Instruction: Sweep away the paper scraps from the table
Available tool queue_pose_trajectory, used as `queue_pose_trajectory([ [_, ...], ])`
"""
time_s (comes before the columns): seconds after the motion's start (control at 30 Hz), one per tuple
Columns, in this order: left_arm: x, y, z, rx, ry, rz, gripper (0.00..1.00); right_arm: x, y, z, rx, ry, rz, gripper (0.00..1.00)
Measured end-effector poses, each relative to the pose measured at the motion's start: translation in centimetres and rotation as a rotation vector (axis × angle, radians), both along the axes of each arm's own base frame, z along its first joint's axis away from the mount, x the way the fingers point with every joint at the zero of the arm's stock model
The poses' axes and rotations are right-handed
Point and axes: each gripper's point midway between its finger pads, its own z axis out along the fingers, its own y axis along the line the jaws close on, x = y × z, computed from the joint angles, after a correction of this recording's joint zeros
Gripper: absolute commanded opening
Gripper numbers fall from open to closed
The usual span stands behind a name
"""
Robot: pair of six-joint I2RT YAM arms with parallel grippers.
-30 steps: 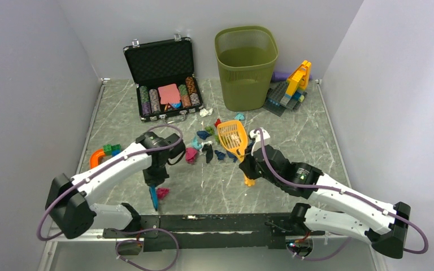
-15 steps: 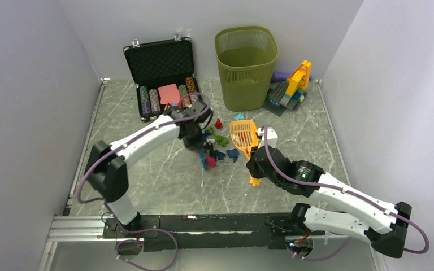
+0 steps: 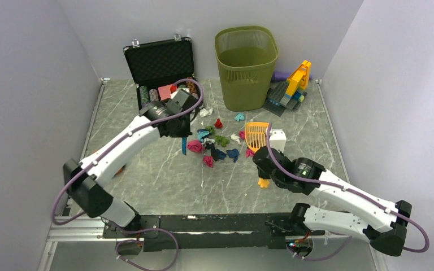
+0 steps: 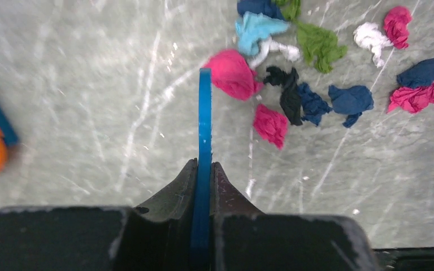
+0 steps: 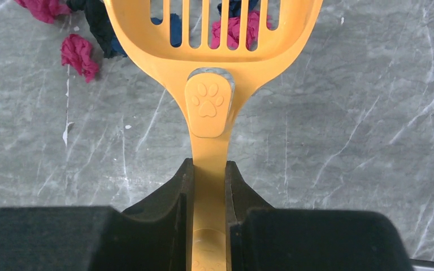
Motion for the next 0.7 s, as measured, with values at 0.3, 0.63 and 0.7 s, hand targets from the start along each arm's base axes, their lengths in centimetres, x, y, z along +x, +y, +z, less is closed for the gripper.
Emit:
queue_pose_trajectory([
  [0.3,4.9,0.4,3.3,0.283,-0.322,-0.419,0.0,-0.2,0.0,0.8,0.034,-0.017,0.011,0.0],
  [0.63,15.0,-4.3,-1.0,0.678,-0.382,-0.734,0.0,-0.7,-0.3,2.4,0.116,-0.056,0.02,0.0],
  [0.7,16.5,-5.3,-1.9,0.714,-0.387,-0.762,0.0,-0.7,-0.3,2.4,0.12,-0.052,0.025,0.0],
])
